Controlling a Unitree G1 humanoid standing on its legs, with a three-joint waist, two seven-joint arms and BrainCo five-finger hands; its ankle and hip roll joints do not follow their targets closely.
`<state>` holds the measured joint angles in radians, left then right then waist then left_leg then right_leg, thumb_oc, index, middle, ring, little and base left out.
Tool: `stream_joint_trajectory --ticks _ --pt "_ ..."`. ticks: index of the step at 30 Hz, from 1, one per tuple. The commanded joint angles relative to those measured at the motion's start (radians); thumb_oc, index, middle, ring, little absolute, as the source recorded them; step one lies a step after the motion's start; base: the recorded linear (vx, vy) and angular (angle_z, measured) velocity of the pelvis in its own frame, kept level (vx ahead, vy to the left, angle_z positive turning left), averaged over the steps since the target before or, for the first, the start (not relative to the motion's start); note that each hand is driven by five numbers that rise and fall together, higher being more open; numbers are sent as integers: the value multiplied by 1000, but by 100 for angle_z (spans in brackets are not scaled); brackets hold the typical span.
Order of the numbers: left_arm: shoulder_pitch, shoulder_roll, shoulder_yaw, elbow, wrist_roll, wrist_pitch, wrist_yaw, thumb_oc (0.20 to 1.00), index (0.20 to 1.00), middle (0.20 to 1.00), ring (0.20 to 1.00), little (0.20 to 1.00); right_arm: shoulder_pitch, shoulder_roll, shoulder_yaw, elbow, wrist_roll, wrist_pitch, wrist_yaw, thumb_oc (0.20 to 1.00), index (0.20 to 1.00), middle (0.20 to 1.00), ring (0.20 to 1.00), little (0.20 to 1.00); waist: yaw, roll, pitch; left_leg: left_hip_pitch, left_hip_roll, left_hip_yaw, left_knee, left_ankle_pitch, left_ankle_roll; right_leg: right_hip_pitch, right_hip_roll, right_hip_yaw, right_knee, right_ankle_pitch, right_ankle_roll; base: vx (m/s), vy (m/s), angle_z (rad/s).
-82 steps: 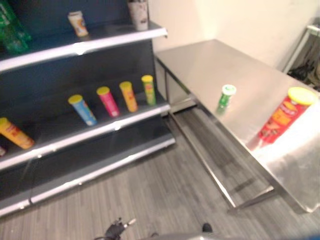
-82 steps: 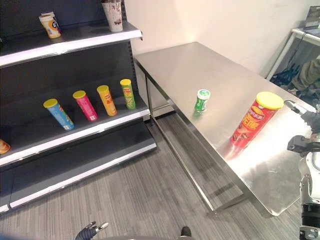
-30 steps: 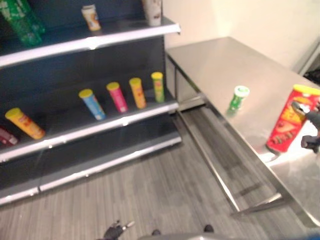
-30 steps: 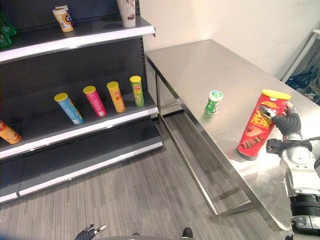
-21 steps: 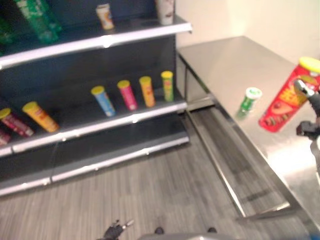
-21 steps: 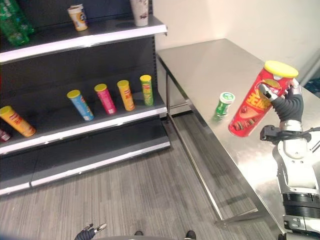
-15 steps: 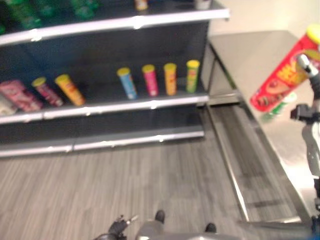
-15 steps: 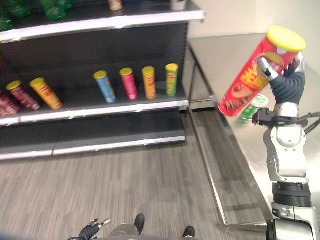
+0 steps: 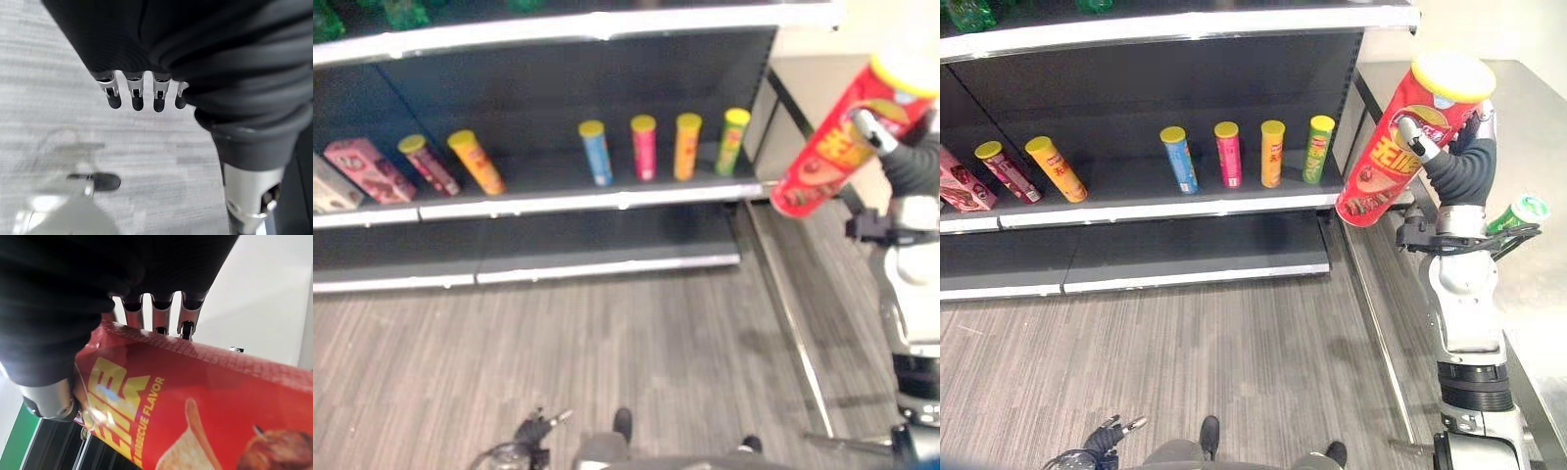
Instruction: Put the goods on the table back onto the shelves and tidy them up.
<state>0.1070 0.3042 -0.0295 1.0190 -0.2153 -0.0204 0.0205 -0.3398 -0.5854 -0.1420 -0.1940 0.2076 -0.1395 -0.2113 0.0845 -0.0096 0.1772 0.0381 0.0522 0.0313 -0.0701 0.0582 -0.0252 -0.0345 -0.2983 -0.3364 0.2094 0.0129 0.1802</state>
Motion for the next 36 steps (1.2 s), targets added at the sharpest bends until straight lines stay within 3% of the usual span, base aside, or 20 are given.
stream_joint_trajectory --ticks 1,3,5,11,12,13,14,15,16,18,20,21,22,25,26,29,30,31,33,36 --pt "10 5 -27 22 -4 -7 9 1000 1000 1000 1000 1000 -64 -75 -33 -43 -7 -59 -10 200 200 200 200 200 21 4 -74 -34 -58 -1 -17 -47 -42 22 204 38 -24 -128 -76 -62 81 0" --pt "19 -13 -25 28 -11 -5 4 1000 1000 1000 1000 1000 -70 -77 -9 -36 -12 -57 -6 200 200 200 200 200 32 -14 -69 -28 -83 -14 -17 -47 -36 29 253 101 -94 -124 -99 -18 37 13" --pt "31 -33 -21 35 -8 -9 0 1000 1000 1000 1000 1000 -67 -79 -2 -33 -7 -48 3 200 200 200 200 200 35 -23 -76 -30 -101 -37 -13 -46 -33 60 266 139 -171 -93 -96 22 15 26" --pt "59 -61 -26 -7 -15 -8 -15 1000 1000 1000 1000 1000 -40 -82 4 -34 -7 -42 20 200 200 200 200 200 47 -20 -64 -73 -116 -58 122 -85 -40 130 251 107 -267 -53 -92 6 33 31" --pt "66 -67 -24 -12 -24 -3 -22 1000 1000 1000 1000 1000 -26 -80 5 -39 4 -37 36 200 200 200 200 200 47 -17 -57 -94 -91 -41 146 -90 -51 145 237 97 -275 -53 -88 -42 223 55" --pt "66 -67 -14 -10 -36 -3 -19 1000 1000 1000 1000 1000 -20 -75 17 -47 11 -31 52 200 200 200 200 200 47 -20 -50 -113 -29 -42 148 -79 -65 143 212 102 -269 -52 -80 -39 220 34" --pt "66 -67 -13 -10 -36 -4 -19 1000 1000 1000 1000 1000 -21 -75 18 -47 11 -31 53 200 200 200 200 200 48 -20 -50 -112 -27 -41 147 -80 -66 142 213 103 -267 -53 -81 -43 286 16" --pt "65 -65 -8 -3 -36 -5 -14 1000 1000 1000 1000 1000 -9 -70 28 -50 23 -30 67 200 200 200 200 200 44 -24 -48 -114 48 -51 130 -52 -72 127 186 108 -259 -61 -72 -12 148 1" --pt "65 -65 -8 -3 -36 -5 -14 1000 1000 1000 1000 1000 -9 -70 28 -51 23 -30 68 200 200 200 200 200 45 -23 -49 -113 49 -51 128 -52 -73 126 187 108 -258 -62 -73 -25 250 -9" --pt "70 -58 1 -9 -53 -8 1 1000 1000 1000 1000 1000 14 -77 36 -53 37 -29 82 200 200 200 200 200 29 -10 -54 -116 191 -64 91 39 -101 101 142 116 -232 -84 -44 52 402 -15" --pt "74 -56 3 -12 -56 -9 3 1000 1000 1000 1000 1000 23 -73 33 -58 45 -29 87 200 200 200 200 200 24 2 -62 -107 227 -60 56 72 -118 100 134 118 -222 -91 -36 125 427 -6" --pt "78 -49 -2 -15 -46 -10 2 1000 1000 1000 1000 1000 45 -68 17 -68 51 -34 86 200 200 200 200 200 15 22 -72 -125 273 -63 30 115 -144 116 98 119 -221 -99 -11 163 466 4" --pt "82 -45 -4 -18 -42 -8 3 1000 1000 1000 1000 1000 56 -68 12 -74 51 -30 89 200 200 200 200 200 15 27 -75 -129 277 -69 34 123 -152 124 85 120 -221 -97 -4 161 471 5" --pt "85 -41 -11 -27 -32 -10 -4 1000 1000 1000 1000 1000 73 -58 -3 -80 46 -27 91 200 200 200 200 200 16 41 -91 -127 273 -68 57 80 -169 153 34 107 -232 -79 23 183 481 -1" --pt "71 -37 -21 -10 -12 -5 -6 1000 1000 1000 1000 1000 87 -39 -18 -91 30 -20 89 200 200 200 200 200 10 44 -107 -117 240 -54 67 21 -171 158 -25 98 -215 -44 45 233 704 13" --pt "45 -6 -37 -22 23 -5 -4 1000 1000 1000 1000 1000 101 -11 -19 -104 -4 -5 90 200 200 200 200 200 4 19 -90 -97 119 -26 94 -66 -98 82 -154 146 -93 161 37 97 568 24" --pt "44 -6 -37 -22 23 -5 -4 1000 1000 1000 1000 1000 101 -10 -19 -105 -4 -4 90 200 200 200 200 200 5 15 -92 -101 115 -24 95 -63 -95 77 -158 149 -95 166 38 52 599 1" --pt "42 15 -31 -51 12 -2 -8 1000 1000 1000 1000 1000 96 12 -12 -109 -2 -6 87 200 200 200 200 200 -6 27 -81 -77 64 -7 80 -78 -57 21 -175 151 -19 218 6 61 538 -8" --pt "39 23 -29 -54 12 2 -6 1000 1000 1000 1000 1000 97 22 -10 -108 2 -10 85 200 200 200 200 200 -11 31 -75 -68 50 -2 73 -80 -46 -7 -158 172 20 198 -6 63 427 -9" --pt "40 23 -26 -49 21 6 -11 1000 1000 1000 1000 1000 114 21 -23 -106 8 -9 90 200 200 200 200 200 -35 44 -60 -34 13 -5 54 -88 -24 -38 -38 185 23 81 -39 115 283 5"
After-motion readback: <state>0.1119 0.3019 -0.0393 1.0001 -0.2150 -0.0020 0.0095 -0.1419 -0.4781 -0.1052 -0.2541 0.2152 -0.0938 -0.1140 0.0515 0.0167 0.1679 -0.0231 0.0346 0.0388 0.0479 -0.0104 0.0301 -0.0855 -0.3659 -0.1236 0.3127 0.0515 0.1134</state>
